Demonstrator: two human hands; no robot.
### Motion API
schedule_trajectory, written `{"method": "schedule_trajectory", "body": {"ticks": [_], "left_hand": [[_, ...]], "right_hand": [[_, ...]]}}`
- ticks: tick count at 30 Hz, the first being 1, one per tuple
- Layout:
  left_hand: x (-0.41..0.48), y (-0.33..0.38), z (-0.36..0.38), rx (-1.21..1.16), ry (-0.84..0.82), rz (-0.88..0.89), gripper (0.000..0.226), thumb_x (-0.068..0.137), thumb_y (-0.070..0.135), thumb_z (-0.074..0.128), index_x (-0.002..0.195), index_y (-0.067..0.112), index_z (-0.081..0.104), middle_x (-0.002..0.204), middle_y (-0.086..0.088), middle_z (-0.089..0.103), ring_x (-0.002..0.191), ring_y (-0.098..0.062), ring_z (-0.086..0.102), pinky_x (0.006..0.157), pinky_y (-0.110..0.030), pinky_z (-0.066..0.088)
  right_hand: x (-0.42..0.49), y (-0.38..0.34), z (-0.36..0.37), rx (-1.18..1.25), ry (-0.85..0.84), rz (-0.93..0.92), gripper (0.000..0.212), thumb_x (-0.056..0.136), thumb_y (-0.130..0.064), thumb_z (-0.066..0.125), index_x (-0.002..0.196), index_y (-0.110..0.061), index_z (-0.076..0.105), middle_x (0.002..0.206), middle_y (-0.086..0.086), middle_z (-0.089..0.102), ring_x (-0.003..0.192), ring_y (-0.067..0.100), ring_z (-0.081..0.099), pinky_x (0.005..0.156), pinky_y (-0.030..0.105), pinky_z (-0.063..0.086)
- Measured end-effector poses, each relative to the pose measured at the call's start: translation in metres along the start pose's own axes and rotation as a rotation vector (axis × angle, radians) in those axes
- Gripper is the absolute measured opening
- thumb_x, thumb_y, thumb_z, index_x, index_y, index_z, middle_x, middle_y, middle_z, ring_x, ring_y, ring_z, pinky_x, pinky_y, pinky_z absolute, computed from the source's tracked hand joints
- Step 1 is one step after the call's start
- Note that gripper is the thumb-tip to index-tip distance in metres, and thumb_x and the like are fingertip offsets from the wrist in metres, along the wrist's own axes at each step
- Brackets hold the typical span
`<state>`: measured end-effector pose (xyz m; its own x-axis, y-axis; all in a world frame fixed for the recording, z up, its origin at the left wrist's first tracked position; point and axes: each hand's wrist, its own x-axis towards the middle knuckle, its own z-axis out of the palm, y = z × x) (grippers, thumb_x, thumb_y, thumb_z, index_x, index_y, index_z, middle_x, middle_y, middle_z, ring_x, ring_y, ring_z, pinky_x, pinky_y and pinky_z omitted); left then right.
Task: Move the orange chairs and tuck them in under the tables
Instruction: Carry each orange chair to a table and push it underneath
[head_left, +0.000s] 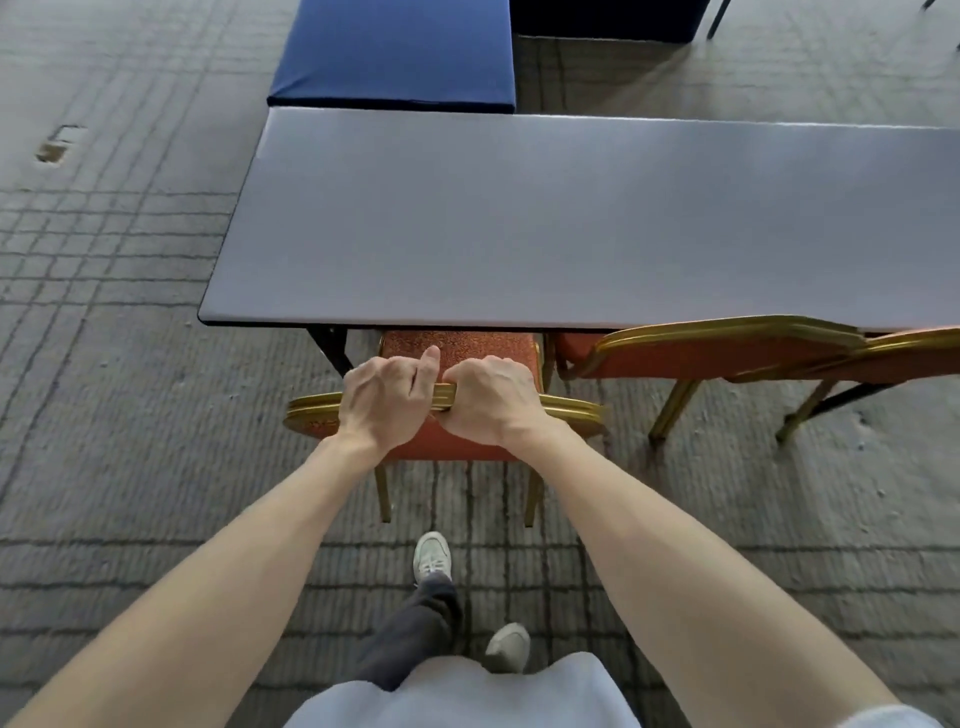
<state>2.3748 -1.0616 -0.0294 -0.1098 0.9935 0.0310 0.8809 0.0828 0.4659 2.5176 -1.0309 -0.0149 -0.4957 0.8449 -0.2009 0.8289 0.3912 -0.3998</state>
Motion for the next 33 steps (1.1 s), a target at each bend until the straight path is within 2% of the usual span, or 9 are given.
{"method": "schedule_trajectory", "body": {"ticks": [4,7,10,13,16,20,24,27,33], "left_hand": [[0.008,-0.012,0.0,0.0,-0.001,0.118,0.06,0.098,0.054,0.029,0.049,0.022,0.041,0.045,0.008,0.046,0.045,-0.013,0.048,0.052,-0.029,0.036],[0.023,-0.016,0.001,0.028,0.042,0.21,0.057,0.096,0.055,0.032,0.054,0.018,0.046,0.044,0.007,0.045,0.043,-0.011,0.046,0.05,-0.026,0.036],[0.041,-0.021,-0.005,0.04,0.071,0.224,0.059,0.098,0.056,0.031,0.055,0.019,0.048,0.045,0.007,0.046,0.043,-0.011,0.045,0.049,-0.026,0.028],[0.054,-0.017,-0.008,0.045,0.077,0.195,0.063,0.1,0.053,0.028,0.055,0.019,0.055,0.044,0.008,0.049,0.044,-0.008,0.047,0.05,-0.026,0.027],[0.062,-0.01,-0.01,0.036,0.079,0.19,0.062,0.102,0.049,0.032,0.05,0.019,0.05,0.042,0.008,0.047,0.041,-0.007,0.046,0.049,-0.023,0.028],[0.069,-0.009,-0.019,0.027,0.062,0.213,0.06,0.103,0.041,0.039,0.046,0.022,0.038,0.038,0.009,0.04,0.037,-0.005,0.041,0.047,-0.019,0.025],[0.077,-0.002,-0.015,0.018,0.06,0.194,0.059,0.103,0.04,0.038,0.047,0.023,0.037,0.04,0.01,0.04,0.038,-0.003,0.042,0.047,-0.022,0.025],[0.084,-0.005,-0.007,0.022,0.044,0.158,0.06,0.103,0.041,0.038,0.047,0.021,0.037,0.041,0.01,0.041,0.038,-0.002,0.041,0.047,-0.02,0.025],[0.107,-0.014,0.002,0.032,0.011,0.106,0.057,0.101,0.042,0.041,0.048,0.02,0.04,0.044,0.009,0.045,0.041,-0.004,0.043,0.047,-0.021,0.023]], "right_hand": [[0.011,0.005,0.0,-0.059,0.009,-0.088,0.019,0.082,-0.038,0.055,0.074,-0.023,0.064,0.06,-0.006,0.055,0.058,0.022,0.056,0.065,0.032,0.051],[0.024,0.012,-0.005,-0.127,0.072,-0.114,0.029,0.08,-0.045,0.053,0.09,-0.025,0.072,0.073,-0.005,0.069,0.072,0.021,0.065,0.073,0.033,0.054],[0.041,0.006,-0.015,-0.108,0.077,-0.095,0.031,0.079,-0.046,0.057,0.098,-0.026,0.073,0.08,-0.003,0.072,0.079,0.021,0.066,0.077,0.034,0.053],[0.047,0.005,-0.025,-0.094,0.094,-0.057,0.027,0.082,-0.044,0.06,0.081,-0.019,0.069,0.076,0.001,0.07,0.071,0.023,0.062,0.072,0.032,0.052],[0.05,0.005,-0.033,-0.071,0.085,-0.011,0.024,0.084,-0.044,0.06,0.073,-0.022,0.058,0.069,-0.003,0.062,0.067,0.021,0.057,0.071,0.032,0.051],[0.056,0.0,-0.04,-0.029,0.042,0.02,0.024,0.086,-0.043,0.063,0.079,-0.02,0.063,0.072,-0.004,0.058,0.073,0.021,0.058,0.074,0.035,0.051],[0.062,0.009,-0.042,-0.006,0.072,0.074,0.019,0.084,-0.041,0.064,0.081,-0.022,0.066,0.078,-0.002,0.065,0.075,0.02,0.057,0.074,0.033,0.05],[0.065,0.01,-0.038,-0.031,0.06,0.06,0.015,0.085,-0.038,0.06,0.079,-0.025,0.065,0.072,-0.005,0.061,0.07,0.019,0.054,0.073,0.033,0.05],[0.089,0.016,-0.033,-0.07,0.045,0.061,0.025,0.088,-0.041,0.058,0.088,-0.019,0.07,0.079,0.0,0.069,0.071,0.023,0.061,0.07,0.034,0.052]]}}
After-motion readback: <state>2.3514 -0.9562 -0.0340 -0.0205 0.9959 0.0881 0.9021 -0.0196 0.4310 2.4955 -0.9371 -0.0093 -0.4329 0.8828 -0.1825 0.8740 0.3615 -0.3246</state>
